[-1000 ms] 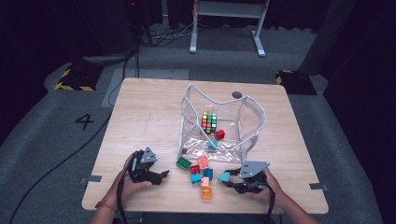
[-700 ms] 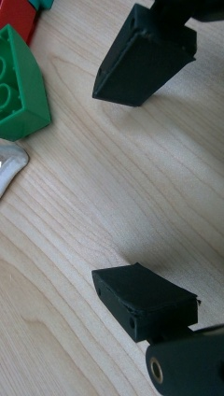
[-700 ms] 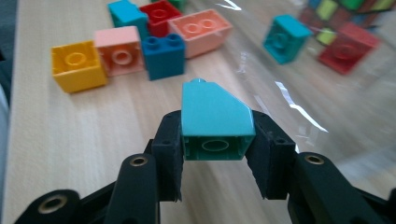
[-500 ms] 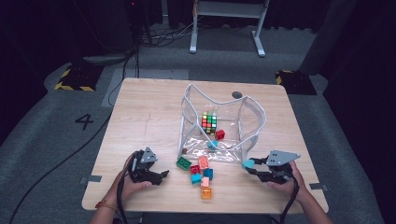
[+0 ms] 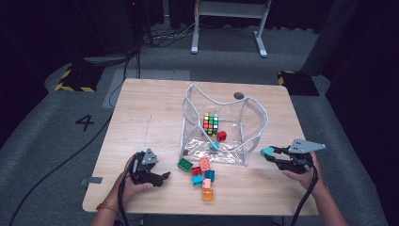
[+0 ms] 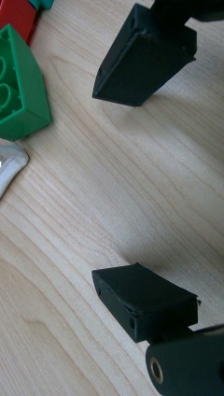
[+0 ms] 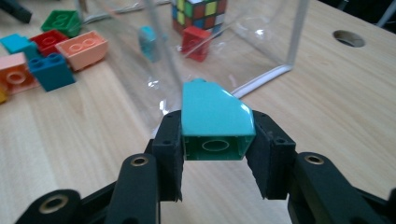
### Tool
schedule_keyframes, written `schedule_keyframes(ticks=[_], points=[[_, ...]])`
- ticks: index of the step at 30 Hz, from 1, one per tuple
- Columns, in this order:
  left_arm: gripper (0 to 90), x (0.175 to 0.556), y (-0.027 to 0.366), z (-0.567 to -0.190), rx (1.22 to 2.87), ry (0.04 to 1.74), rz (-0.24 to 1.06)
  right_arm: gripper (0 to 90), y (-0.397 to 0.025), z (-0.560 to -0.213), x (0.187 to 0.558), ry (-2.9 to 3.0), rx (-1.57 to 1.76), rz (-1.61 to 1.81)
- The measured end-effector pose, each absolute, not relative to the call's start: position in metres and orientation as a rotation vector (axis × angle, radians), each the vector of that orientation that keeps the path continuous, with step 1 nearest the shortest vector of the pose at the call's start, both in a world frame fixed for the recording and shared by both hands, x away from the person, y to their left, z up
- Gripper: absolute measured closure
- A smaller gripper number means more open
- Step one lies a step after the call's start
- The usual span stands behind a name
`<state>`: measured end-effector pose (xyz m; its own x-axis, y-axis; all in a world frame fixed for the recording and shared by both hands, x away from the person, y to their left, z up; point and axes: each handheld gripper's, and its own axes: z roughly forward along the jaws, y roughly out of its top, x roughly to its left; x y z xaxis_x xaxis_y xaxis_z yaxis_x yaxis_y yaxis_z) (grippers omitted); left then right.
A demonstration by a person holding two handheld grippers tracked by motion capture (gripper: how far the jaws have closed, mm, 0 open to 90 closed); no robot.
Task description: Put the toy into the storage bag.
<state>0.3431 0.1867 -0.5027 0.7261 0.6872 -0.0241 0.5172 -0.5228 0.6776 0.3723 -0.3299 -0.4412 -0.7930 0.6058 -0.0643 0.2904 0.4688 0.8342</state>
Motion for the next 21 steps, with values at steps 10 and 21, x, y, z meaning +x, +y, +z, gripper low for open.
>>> schedule_keyframes(ticks=[10,21], points=[[12.9,0.343,0.186,-0.503,2.245,0.91,0.325,59.0,-0.346,-0.418,0.395,2.286,0.815,1.232],[12.9,0.344,0.186,-0.503,2.244,0.913,0.316,59.0,-0.359,-0.38,0.411,2.217,0.82,1.252]])
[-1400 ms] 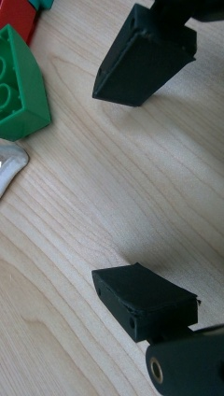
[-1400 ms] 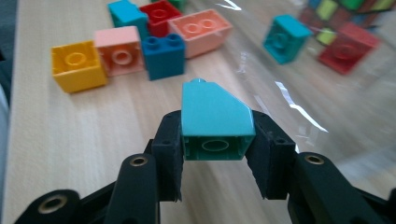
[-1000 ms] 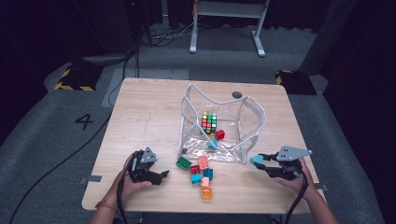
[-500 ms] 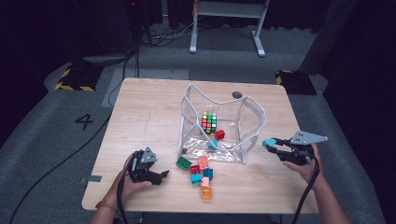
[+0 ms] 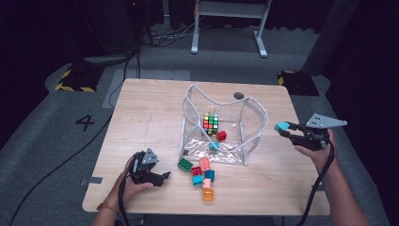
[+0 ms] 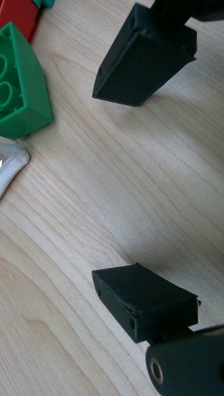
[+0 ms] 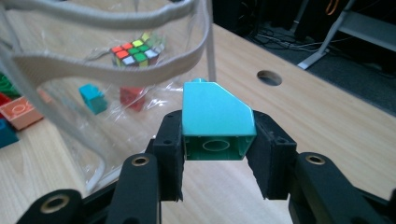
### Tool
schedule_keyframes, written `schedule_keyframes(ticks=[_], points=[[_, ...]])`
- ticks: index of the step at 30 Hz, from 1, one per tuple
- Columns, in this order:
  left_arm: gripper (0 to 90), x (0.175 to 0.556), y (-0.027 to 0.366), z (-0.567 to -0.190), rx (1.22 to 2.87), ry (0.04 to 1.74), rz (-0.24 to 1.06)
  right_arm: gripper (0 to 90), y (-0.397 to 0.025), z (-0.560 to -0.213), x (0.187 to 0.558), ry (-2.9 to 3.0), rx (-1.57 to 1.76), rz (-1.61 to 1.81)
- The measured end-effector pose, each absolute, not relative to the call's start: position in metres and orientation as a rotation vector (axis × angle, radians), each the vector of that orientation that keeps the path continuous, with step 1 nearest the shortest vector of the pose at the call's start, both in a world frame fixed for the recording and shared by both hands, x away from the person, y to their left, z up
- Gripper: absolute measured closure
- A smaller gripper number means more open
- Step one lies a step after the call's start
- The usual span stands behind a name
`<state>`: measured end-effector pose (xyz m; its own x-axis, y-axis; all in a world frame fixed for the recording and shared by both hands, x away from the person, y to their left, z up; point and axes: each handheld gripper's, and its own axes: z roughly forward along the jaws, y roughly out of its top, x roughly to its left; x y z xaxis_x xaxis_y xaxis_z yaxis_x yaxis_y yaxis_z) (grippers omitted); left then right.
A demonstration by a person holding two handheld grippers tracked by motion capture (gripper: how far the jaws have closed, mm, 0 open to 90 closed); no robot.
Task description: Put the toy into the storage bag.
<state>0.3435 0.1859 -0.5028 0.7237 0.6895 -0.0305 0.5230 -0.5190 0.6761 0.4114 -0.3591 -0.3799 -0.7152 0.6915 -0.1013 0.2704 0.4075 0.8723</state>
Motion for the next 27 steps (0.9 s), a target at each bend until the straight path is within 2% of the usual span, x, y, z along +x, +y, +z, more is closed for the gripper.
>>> schedule_keyframes(ticks=[14,20,27], points=[[12.9,0.344,0.185,-0.503,2.237,0.922,0.31,59.1,-0.356,-0.339,0.43,2.193,0.775,1.284],[12.8,0.344,0.185,-0.503,2.238,0.922,0.31,59.1,-0.342,-0.316,0.434,2.2,0.718,1.291],[12.8,0.344,0.185,-0.503,2.237,0.922,0.31,59.1,-0.322,-0.306,0.436,2.239,0.663,1.306]])
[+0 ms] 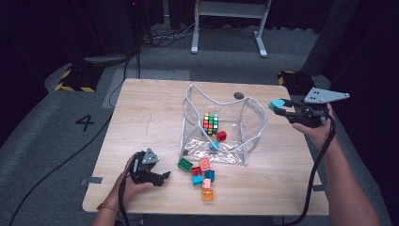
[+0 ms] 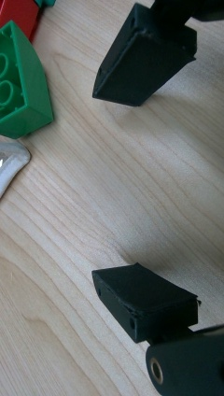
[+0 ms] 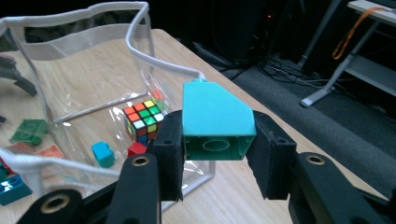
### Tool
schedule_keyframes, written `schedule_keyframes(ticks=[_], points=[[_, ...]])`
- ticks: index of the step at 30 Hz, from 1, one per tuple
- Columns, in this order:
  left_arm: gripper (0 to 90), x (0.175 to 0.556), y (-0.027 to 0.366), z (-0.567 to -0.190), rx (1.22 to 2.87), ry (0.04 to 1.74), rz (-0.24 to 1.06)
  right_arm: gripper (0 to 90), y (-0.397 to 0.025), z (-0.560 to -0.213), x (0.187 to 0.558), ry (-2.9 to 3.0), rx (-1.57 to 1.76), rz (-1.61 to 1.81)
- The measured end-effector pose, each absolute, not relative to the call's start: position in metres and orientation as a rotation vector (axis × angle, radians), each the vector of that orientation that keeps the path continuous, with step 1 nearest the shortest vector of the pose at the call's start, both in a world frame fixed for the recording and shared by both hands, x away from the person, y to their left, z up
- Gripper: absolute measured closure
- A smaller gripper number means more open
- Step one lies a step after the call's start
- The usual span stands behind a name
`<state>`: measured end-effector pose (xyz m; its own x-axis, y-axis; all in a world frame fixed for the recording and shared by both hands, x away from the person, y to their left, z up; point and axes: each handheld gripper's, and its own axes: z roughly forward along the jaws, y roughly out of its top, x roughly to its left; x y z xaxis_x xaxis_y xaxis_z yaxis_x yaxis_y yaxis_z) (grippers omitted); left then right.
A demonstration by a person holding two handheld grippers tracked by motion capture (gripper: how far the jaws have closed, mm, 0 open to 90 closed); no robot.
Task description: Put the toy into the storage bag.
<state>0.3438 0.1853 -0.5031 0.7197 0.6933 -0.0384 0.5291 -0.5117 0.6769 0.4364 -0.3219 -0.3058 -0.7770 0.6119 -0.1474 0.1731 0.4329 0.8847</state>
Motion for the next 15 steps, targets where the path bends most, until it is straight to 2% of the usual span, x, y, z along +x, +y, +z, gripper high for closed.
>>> schedule_keyframes(ticks=[15], points=[[12.8,0.344,0.185,-0.503,2.239,0.921,0.312,59.0,-0.271,-0.299,0.44,2.359,0.486,1.352]])
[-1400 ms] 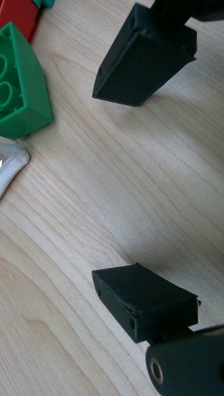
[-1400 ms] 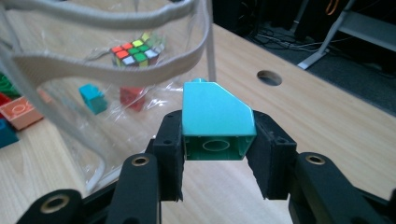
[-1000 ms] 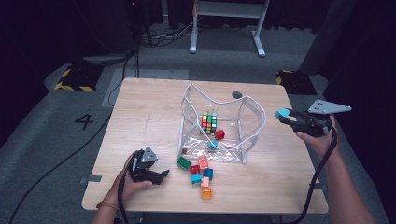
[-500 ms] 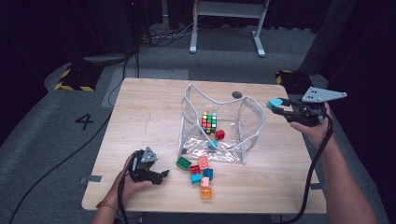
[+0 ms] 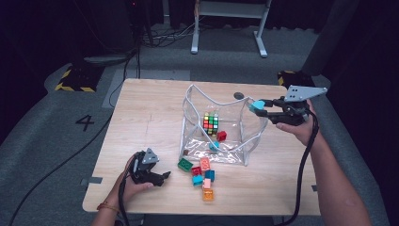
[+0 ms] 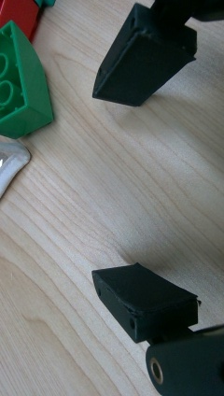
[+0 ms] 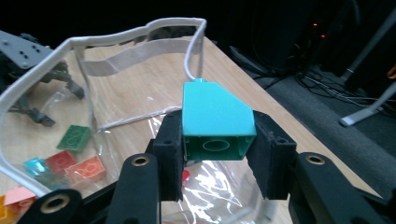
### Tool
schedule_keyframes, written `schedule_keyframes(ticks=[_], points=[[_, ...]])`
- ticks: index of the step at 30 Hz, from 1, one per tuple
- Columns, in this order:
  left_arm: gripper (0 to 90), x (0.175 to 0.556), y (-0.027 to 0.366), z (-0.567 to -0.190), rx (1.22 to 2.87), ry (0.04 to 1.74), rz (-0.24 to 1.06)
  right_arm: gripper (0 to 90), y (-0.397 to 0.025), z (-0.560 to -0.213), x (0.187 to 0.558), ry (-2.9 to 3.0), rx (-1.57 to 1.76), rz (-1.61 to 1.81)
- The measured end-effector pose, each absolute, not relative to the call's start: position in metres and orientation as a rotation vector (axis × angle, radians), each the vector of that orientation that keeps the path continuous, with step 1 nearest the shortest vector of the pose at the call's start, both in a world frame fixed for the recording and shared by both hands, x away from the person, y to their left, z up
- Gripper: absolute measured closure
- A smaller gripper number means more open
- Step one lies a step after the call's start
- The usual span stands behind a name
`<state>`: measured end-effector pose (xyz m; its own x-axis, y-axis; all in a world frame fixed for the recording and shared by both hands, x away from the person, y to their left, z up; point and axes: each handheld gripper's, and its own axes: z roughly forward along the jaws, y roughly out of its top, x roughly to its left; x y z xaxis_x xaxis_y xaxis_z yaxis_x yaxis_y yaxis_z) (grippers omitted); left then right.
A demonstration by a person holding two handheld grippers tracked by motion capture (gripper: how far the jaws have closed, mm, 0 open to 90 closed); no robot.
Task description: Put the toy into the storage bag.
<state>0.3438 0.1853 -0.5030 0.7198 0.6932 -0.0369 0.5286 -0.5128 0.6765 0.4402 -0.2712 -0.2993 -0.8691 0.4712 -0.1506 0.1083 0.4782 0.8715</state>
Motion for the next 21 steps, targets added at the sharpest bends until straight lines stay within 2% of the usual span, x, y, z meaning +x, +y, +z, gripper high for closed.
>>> schedule_keyframes(ticks=[21], points=[[12.9,0.344,0.185,-0.503,2.237,0.92,0.312,59.0,-0.2,-0.315,0.462,2.615,0.303,1.125]])
